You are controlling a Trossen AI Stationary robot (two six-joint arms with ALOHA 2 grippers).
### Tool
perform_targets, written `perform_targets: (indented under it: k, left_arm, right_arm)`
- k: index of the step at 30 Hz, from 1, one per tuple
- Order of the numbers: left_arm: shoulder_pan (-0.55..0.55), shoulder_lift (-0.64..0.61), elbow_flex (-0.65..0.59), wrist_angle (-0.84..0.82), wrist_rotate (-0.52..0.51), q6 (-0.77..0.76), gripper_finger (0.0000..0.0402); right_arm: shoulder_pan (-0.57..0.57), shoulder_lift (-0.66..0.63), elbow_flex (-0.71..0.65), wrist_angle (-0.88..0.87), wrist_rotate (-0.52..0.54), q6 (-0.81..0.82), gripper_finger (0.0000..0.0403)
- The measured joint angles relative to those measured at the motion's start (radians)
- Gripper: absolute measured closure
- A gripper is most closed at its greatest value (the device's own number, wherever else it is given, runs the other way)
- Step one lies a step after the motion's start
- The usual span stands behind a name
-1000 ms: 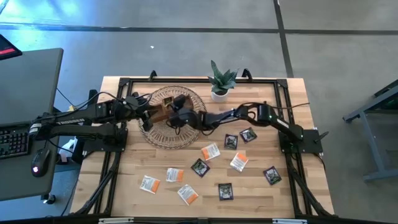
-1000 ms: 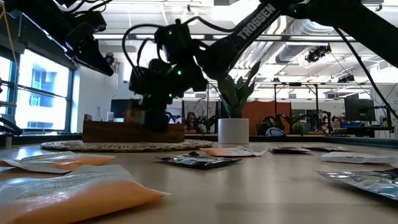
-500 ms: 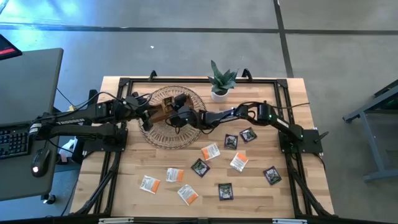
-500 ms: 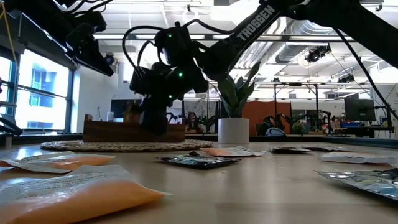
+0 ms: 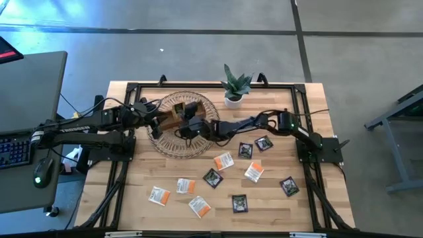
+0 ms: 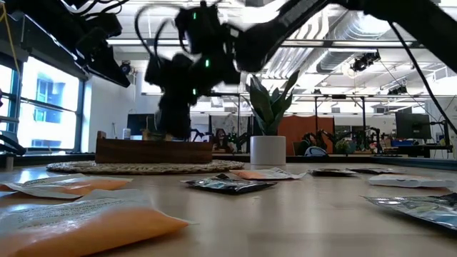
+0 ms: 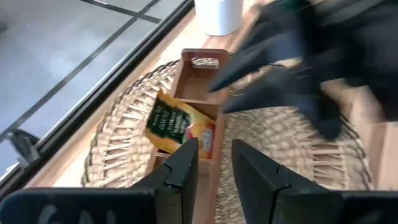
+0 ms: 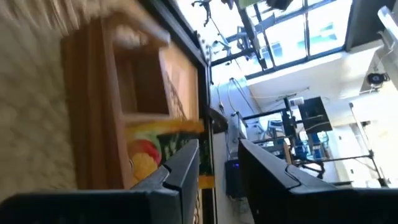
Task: Pick & Place Tea
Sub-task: Put the black tea bag into the right section of the wooden organizer
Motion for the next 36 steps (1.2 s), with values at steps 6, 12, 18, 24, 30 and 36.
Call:
perform_targets:
  k: [6, 12, 18, 24, 30, 36]
  left_arm:
    - [0.0, 0.0, 0.0, 0.001, -0.008, 0.0, 0.0305]
    - [0.0, 0.0, 0.0, 0.001, -0.003, 0.0, 0.0305]
    - [0.0, 0.0, 0.0, 0.002, -0.003, 0.0, 0.0305]
    - [0.0, 0.0, 0.0, 0.002, -0.002, 0.0, 0.0305]
    - [0.0, 0.0, 0.0, 0.002, -0.003, 0.0, 0.0305]
    - [0.0, 0.0, 0.0, 0.002, -0.002, 0.0, 0.0305]
  right_arm:
    - [0.082, -0.136, 0.001, -0.208, 0.148, 0.131, 0.0303]
    - [0.172, -0.235, 0.002, -0.5, 0.053, 0.345, 0.0316]
    - [0.218, -0.272, 0.001, -0.792, -0.09, 0.661, 0.0319]
    - [0.292, -0.273, -0.001, -0.96, -0.097, 0.802, 0.0319]
    - [0.343, -0.372, 0.0, -1.168, -0.025, 0.881, 0.032]
    - [0.338, -0.566, -0.129, -1.245, -0.114, 1.098, 0.032]
